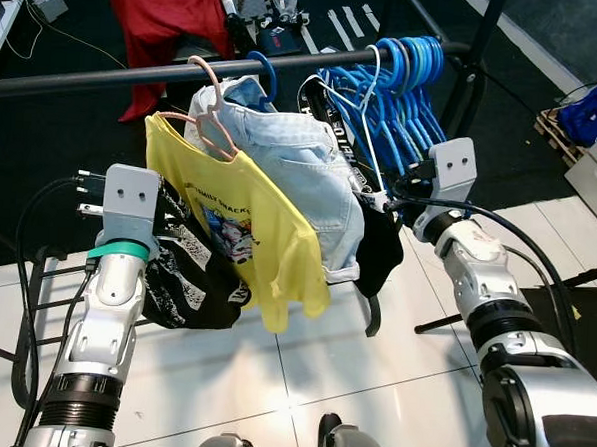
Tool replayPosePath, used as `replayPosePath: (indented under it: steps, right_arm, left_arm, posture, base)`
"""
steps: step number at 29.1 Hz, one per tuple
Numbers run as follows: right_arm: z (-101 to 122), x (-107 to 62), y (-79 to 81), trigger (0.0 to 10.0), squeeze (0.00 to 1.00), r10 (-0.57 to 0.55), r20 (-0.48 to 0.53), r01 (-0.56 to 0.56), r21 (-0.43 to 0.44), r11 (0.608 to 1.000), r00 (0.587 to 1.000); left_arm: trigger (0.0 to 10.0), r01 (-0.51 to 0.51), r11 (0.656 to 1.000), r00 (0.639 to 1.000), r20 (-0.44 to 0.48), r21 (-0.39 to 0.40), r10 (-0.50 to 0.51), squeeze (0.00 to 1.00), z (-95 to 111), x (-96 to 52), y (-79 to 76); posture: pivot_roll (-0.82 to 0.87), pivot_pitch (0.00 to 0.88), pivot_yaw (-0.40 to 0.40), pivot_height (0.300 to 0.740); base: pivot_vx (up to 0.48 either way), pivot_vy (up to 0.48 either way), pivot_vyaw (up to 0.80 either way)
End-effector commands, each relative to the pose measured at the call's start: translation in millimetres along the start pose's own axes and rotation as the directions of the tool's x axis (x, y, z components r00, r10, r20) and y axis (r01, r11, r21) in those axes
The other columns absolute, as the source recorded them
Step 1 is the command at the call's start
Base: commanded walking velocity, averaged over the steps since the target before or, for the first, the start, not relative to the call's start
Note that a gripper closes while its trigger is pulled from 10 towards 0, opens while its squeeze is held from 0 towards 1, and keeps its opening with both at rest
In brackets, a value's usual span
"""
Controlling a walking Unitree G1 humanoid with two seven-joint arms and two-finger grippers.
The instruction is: Hang hanger
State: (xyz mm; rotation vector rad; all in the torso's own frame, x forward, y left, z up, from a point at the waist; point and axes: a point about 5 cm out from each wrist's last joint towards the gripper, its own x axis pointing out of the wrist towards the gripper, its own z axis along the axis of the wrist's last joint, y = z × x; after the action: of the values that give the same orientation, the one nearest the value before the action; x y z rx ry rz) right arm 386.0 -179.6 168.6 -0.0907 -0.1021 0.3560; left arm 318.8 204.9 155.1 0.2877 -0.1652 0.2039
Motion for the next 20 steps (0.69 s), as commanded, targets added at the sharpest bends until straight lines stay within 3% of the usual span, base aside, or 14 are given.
replayPosePath:
  steps: [1,10,11,16,20]
  right_arm:
    - [11.8,1.6,-2.2,0.0,0.0,-0.003,0.063,0.003,-0.008,1.0,0.998]
    - [31.9,4.6,10.2,0.0,0.0,0.043,0.152,-0.036,-0.049,0.998,0.987]
    - [31.6,2.9,16.4,10.0,0.0,0.042,0.152,-0.035,-0.051,0.998,0.987]
    - [15.4,-11.2,35.9,10.0,0.0,-0.029,0.092,0.03,-0.012,0.999,0.995]
    - [-8.8,-36.2,45.3,10.0,0.0,-0.093,0.022,0.094,-0.002,0.996,0.995]
  left_arm:
    - [10.0,0.002,1.0,1.0,-0.002,-0.001,-0.002,0.0,-0.1,0.7,-1.6]
    - [10.0,0.009,1.0,1.0,-0.007,-0.005,-0.009,0.0,-1.4,0.1,-4.1]
    - [10.0,0.01,1.0,1.0,-0.008,-0.006,-0.01,0.0,-1.6,-0.1,-4.7]
    - [10.0,0.012,1.0,1.0,-0.011,-0.01,-0.012,0.0,-2.4,-1.1,-5.8]
    - [10.0,0.02,1.0,1.0,-0.014,-0.015,-0.021,0.0,-3.1,-0.6,-8.9]
  posture:
    - [0.03,0.09,0.103,0.74]
    - [0.02,0.094,0.1,0.74]
    - [0.02,0.096,0.098,0.74]
    - [0.01,0.101,0.096,0.74]
    - [-0.01,0.105,0.101,0.74]
  base:
    - [0.0,0.0,0.0]
    - [0.0,0.0,0.0]
    - [0.0,0.0,0.0]
    - [0.0,0.0,0.0]
    - [0.0,0.0,0.0]
